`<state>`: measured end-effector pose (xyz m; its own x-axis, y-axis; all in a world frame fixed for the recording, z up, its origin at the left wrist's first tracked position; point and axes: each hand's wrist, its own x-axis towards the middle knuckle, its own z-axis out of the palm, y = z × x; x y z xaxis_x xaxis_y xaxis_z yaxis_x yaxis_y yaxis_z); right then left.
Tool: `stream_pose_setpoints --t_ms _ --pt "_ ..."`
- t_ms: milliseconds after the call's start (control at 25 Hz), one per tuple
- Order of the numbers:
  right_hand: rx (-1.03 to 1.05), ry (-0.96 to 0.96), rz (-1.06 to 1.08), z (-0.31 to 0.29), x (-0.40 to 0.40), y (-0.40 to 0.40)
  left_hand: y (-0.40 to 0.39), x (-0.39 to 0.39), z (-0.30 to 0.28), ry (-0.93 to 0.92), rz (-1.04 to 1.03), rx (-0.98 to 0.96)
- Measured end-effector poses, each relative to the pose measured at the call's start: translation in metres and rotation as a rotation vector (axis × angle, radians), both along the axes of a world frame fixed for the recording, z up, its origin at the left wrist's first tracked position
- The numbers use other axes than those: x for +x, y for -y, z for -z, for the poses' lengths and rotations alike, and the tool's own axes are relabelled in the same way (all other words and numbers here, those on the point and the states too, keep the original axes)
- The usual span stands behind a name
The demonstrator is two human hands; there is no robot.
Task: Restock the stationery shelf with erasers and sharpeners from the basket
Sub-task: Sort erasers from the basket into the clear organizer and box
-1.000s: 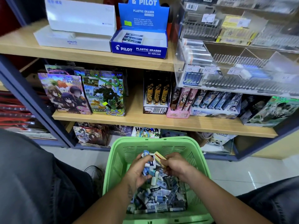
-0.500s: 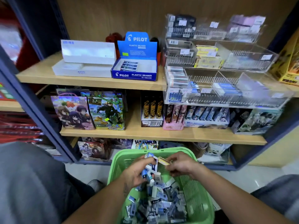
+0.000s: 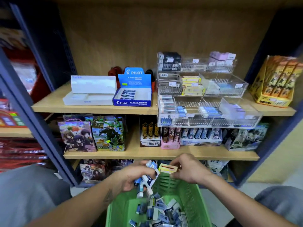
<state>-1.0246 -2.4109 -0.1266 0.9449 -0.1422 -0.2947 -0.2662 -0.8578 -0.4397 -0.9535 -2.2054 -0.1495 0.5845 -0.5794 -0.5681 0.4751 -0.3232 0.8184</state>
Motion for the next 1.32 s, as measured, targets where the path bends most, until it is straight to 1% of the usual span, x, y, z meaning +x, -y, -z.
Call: stream_pose_setpoints --t_ms 80,160,280,440,520,560,640,760,960,1040,1160,1320 --pt "0.045 0.101 -0.046 -0.038 -0.014 0.001 -0.009 -0.001 -0.038 0.088 0.114 -0.040" --pt "0.096 0.205 -0.083 -0.081 -0.027 0.002 -0.020 0.001 -0.080 0.184 0.185 -0.104" --pt "0.147 0.396 -0.120 -0.146 -0.036 0.000 -0.032 0.003 -0.149 0.327 0.215 -0.178" --pt "0.213 0.677 -0.037 -0.206 -0.010 0.005 -0.014 0.019 -0.233 0.472 0.069 -0.255" --pt "0.164 0.775 0.022 -0.219 0.015 0.018 0.009 0.034 -0.262 0.552 -0.009 -0.262" --pt "0.093 0.792 0.052 -0.222 0.027 0.026 0.022 0.043 -0.271 0.575 -0.037 -0.256" --pt "-0.049 0.783 0.113 -0.228 0.051 0.048 0.049 0.062 -0.286 0.582 -0.046 -0.220" --pt "-0.108 0.715 0.182 -0.235 0.082 0.084 0.088 0.085 -0.298 0.526 -0.033 -0.144" --pt "-0.224 0.549 0.086 -0.245 0.110 0.108 0.123 0.114 -0.295 0.378 -0.006 -0.027" --pt "-0.230 0.511 0.043 -0.249 0.114 0.112 0.126 0.123 -0.289 0.330 0.008 0.010" --pt "-0.214 0.478 -0.002 -0.249 0.113 0.116 0.126 0.130 -0.284 0.286 0.013 0.005" --pt "-0.245 0.462 0.024 -0.241 0.118 0.107 0.125 0.133 -0.281 0.264 0.036 -0.010"
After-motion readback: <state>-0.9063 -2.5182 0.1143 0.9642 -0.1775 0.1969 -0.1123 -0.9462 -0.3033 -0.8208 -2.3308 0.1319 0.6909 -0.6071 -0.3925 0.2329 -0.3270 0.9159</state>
